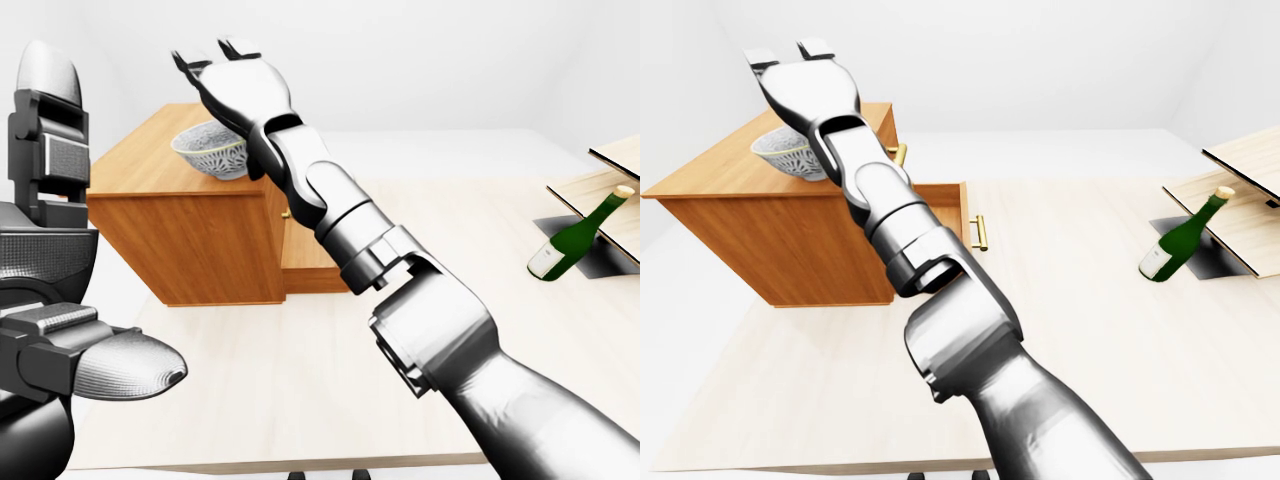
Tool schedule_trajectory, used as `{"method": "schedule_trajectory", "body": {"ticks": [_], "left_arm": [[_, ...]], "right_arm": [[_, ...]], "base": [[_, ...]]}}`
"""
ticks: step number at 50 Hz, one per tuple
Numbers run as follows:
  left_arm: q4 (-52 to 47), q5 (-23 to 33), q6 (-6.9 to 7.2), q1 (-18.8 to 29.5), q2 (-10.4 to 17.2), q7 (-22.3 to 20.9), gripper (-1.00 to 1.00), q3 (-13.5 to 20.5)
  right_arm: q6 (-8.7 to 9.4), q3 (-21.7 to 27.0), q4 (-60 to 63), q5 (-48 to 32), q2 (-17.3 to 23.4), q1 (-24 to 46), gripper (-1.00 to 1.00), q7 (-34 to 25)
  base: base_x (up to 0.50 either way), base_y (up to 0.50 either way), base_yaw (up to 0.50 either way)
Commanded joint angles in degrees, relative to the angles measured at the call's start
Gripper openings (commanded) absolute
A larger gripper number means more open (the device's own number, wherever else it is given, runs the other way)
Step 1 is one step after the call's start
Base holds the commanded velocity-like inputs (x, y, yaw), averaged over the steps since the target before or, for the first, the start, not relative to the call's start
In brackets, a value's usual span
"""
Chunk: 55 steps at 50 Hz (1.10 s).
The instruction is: Put the bowl on top of the cabinet.
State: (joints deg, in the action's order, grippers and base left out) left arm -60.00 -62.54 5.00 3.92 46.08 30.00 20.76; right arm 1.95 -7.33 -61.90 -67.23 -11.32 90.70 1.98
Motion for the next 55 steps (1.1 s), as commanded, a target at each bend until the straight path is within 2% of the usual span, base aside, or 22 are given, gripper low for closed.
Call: {"method": "schedule_trajectory", "body": {"ticks": [1, 6, 14, 26, 31, 42, 55], "left_arm": [[0.0, 0.0, 0.0, -0.2, 0.4, 0.0, 1.0, -0.2], [0.0, -0.2, 0.0, -0.3, 0.9, 0.0, 1.0, -0.4], [0.0, 0.8, 0.0, -0.2, 0.0, 0.0, 1.0, -0.8], [0.0, 2.1, 0.0, -0.3, -0.5, 0.0, 1.0, -1.9], [0.0, 2.2, 0.0, -0.6, -0.2, 0.0, 1.0, -2.1], [0.0, 2.7, 0.0, -0.8, -0.4, 0.0, 1.0, -2.2], [0.0, 5.7, 0.0, -0.7, -1.8, 0.0, 1.0, -4.7]], "right_arm": [[0.13, 0.2, 0.9, 0.6, 0.5, 1.1, 1.0, -1.3], [0.19, 0.5, 2.1, 1.1, 1.0, 2.0, 1.0, -2.2], [0.51, 0.9, 4.6, 2.0, 2.1, 3.3, 1.0, -4.5], [3.02, 2.6, 10.7, 5.4, 4.4, 8.5, 1.0, -10.3], [3.05, 2.9, 11.5, 7.1, 5.7, 10.4, 1.0, -11.8], [3.05, 3.6, 18.5, 10.5, 7.7, 8.9, 1.0, -14.3], [3.05, 5.0, 28.3, 14.9, 11.7, 6.3, 1.0, -18.3]], "base": [[0.0, 0.0, 0.0], [0.0, 0.0, 0.0], [0.0, 0.0, 0.0], [0.0, 0.0, 0.0], [0.0, 0.0, 0.0], [0.0, 0.0, 0.0], [0.0, 0.0, 0.0]]}}
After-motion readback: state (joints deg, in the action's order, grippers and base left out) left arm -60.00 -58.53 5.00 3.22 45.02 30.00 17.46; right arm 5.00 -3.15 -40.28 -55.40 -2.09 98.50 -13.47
